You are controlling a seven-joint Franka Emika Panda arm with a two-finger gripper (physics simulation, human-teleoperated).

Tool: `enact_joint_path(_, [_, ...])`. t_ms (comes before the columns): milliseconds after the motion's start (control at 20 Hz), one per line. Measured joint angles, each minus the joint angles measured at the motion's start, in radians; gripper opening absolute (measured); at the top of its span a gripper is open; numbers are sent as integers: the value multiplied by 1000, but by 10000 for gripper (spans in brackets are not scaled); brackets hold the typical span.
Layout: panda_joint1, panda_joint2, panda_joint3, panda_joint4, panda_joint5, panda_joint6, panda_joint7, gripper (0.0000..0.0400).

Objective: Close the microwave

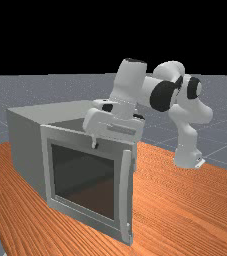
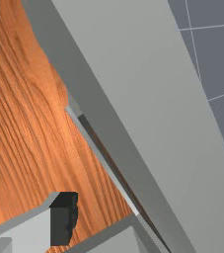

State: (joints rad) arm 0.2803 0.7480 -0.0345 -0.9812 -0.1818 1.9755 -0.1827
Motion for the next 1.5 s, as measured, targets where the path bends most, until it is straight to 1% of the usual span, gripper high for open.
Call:
enact_joint_path(150, [-7, 14, 6, 14, 11, 25, -2, 400])
enact_joint_path(250, [-10, 6, 6, -25, 10, 125, 10, 400])
enact_joint_path(300, [-16, 106, 15, 161, 30, 26, -8, 400])
enact_joint_path(350, [-10, -64, 14, -154, 14, 176, 21, 400])
enact_joint_path(400, [1, -139, 3, -290, -11, 271, 49, 400])
enact_joint_path(650, [6, -330, 1, -574, -44, 344, 87, 400])
enact_joint_path(700, [4, -325, 6, -567, -41, 352, 84, 400])
enact_joint_path(750, [4, -322, 4, -578, -54, 406, 95, 400])
enact_joint_path(850, [10, -312, -10, -617, -92, 577, 145, 400])
enact_joint_path(900, [30, -404, -27, -765, -132, 630, 191, 400])
enact_joint_path(950, [40, -488, -47, -884, -200, 676, 249, 400])
enact_joint_path(1000, [39, -554, -52, -958, -225, 667, 262, 400])
enact_joint_path(1050, [39, -587, -45, -978, -230, 610, 238, 400])
enact_joint_path(1150, [45, -657, -46, -1050, -279, 594, 233, 400])
enact_joint_path(1200, [36, -731, -77, -1196, -299, 795, 135, 400])
enact_joint_path(1250, [88, -821, -103, -1272, -294, 806, 116, 400])
enact_joint_path(1300, [98, -903, -106, -1356, -366, 800, 191, 400])
enact_joint_path(1350, [104, -991, -99, -1438, -412, 786, 241, 400])
enact_joint_path(1400, [90, -1053, -71, -1489, -450, 763, 314, 400])
enact_joint_path(1450, [91, -1021, -20, -1419, -413, 641, 388, 400])
enact_joint_path(1500, [62, -980, 71, -1367, -520, 583, 617, 400])
